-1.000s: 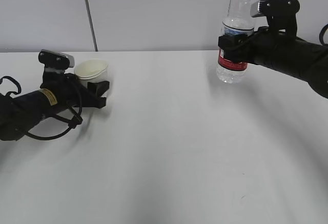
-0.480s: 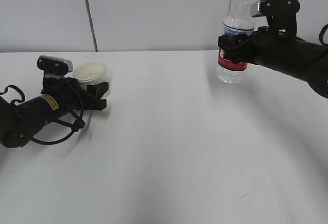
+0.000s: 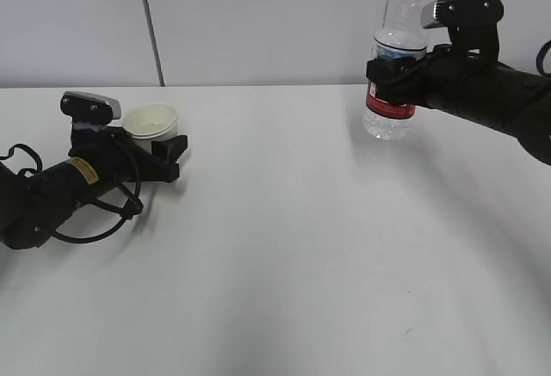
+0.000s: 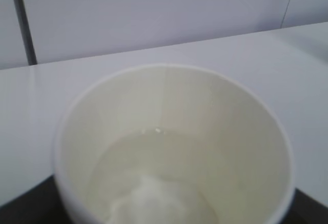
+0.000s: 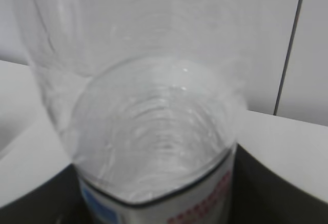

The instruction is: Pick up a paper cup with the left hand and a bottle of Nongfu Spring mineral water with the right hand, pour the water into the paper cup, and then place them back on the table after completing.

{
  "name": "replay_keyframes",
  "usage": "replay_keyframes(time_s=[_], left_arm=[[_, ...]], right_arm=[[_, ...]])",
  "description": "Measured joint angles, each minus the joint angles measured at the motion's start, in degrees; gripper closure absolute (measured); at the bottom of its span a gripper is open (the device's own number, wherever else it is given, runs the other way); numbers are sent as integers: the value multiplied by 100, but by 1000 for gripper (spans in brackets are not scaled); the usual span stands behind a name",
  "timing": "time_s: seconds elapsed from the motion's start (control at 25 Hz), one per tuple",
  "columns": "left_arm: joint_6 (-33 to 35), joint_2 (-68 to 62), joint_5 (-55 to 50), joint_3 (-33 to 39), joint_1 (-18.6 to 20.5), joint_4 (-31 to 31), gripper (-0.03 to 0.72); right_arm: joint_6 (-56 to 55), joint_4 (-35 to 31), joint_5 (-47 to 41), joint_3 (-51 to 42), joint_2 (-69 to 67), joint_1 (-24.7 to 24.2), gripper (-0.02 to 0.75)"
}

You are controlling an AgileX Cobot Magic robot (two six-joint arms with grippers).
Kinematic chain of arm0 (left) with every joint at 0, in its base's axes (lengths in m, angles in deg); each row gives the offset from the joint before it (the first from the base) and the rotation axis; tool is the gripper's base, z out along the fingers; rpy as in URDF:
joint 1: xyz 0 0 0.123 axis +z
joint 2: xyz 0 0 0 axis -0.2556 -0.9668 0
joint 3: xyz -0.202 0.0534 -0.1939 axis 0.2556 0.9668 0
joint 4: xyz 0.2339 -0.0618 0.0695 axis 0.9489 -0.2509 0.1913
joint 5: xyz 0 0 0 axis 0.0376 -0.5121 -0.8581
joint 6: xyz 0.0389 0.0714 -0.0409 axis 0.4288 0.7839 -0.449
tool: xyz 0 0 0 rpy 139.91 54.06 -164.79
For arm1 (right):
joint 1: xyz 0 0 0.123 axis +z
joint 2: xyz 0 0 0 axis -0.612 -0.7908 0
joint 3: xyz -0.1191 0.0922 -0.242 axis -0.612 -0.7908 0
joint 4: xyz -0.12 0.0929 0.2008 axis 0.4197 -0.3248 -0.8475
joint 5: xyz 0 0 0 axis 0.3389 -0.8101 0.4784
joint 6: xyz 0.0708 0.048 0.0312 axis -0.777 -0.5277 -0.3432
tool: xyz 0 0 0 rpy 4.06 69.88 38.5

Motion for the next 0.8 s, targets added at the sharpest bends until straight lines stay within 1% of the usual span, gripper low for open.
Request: replay_keyframes(time_s=[0.32, 0.64, 0.8], left_arm=[[0, 8, 56, 47, 0, 0, 151], [0, 412, 182, 724, 7, -184, 144], [114, 621, 268, 1045, 7, -378, 144]], right_arm=[[0, 0, 7, 0, 0, 0, 330], [-11, 0, 7, 0, 0, 0, 330], [-11, 0, 83, 0, -32, 0, 330]])
